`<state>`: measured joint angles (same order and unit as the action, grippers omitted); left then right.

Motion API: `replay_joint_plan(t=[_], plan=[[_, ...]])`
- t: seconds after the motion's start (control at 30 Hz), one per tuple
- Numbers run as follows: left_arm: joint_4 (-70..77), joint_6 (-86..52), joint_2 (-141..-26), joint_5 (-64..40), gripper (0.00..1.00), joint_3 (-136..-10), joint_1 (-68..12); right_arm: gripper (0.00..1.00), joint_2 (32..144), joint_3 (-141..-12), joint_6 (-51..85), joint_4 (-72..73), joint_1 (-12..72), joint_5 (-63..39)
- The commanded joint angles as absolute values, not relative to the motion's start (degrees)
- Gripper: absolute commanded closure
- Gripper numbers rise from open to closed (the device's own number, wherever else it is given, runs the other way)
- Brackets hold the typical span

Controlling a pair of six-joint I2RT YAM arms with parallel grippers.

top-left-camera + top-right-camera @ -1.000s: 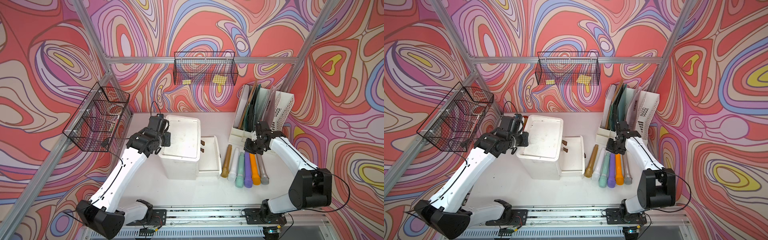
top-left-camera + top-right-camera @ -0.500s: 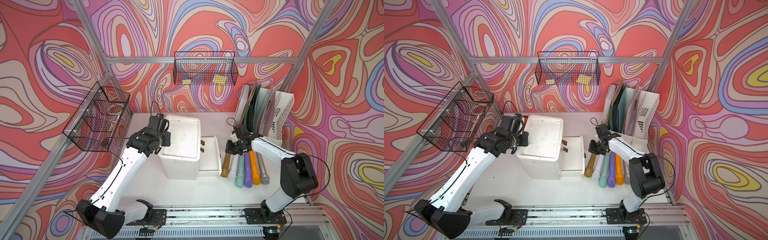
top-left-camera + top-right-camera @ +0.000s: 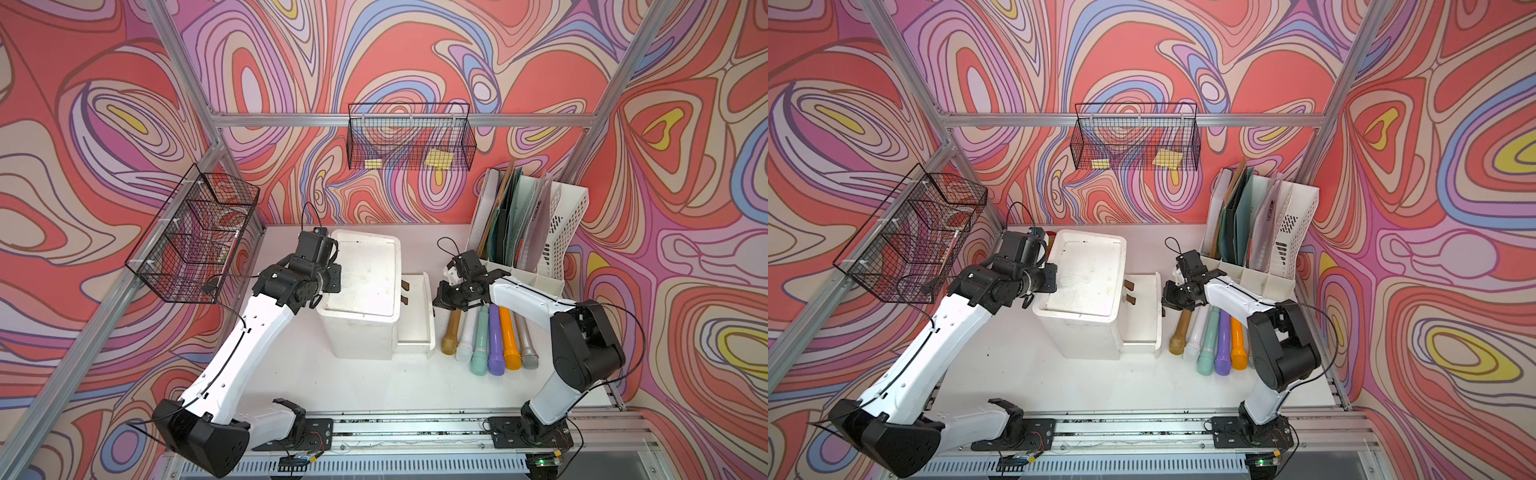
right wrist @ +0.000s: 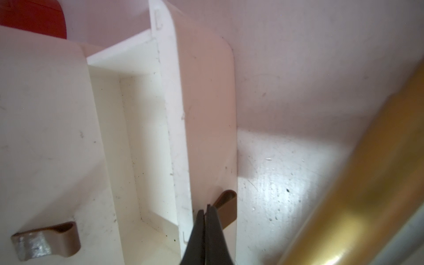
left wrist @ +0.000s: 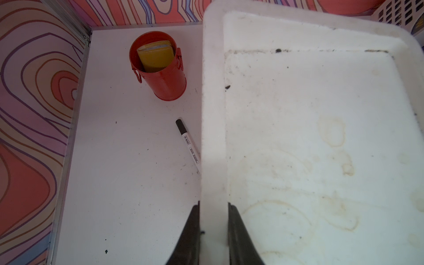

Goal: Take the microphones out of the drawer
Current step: Close the drawer in the storage box, then reset both arms

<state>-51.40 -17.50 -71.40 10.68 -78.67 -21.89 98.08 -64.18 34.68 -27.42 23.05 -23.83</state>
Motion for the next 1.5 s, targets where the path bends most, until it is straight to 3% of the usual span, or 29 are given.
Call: replay_joint_plan(t=[0.0,0.67,0.9,0.97,1.13,1.2,1.47], plan=[[-57.04,-15.45,-72.07,9.5,1.0,-78.84,-22.32,1.0,99.98,-64.25,36.98,-22.77,25.45,-27.5],[-56.73,-15.91,-72.04,8.51,1.0,-78.93,-22.39,1.0,112.0,-73.7,40.94,-18.31,35.06,-30.9],[-56.65,-16.39,-71.74,8.18,1.0,-80.28,-22.39,1.0,107.96,-76.22,35.87,-27.73,35.02,-21.56],[-56.6,-16.61,-71.67,8.0,0.99,-81.14,-22.33,0.93,106.04,-77.32,34.1,-31.93,35.01,-16.19],[-57.03,-16.7,-71.46,8.66,0.71,-83.76,-22.35,0.73,100.53,-80.08,29.8,-41.15,35.04,-2.8],[-57.43,-16.7,-71.29,10.1,0.54,-85.07,-22.37,0.66,98.02,-81.21,28.31,-44.44,35.04,2.78],[-58.47,-16.53,-68.81,15.61,0.08,-89.58,-21.05,0.56,89.87,-81.13,22.68,-50.31,34.72,28.15]])
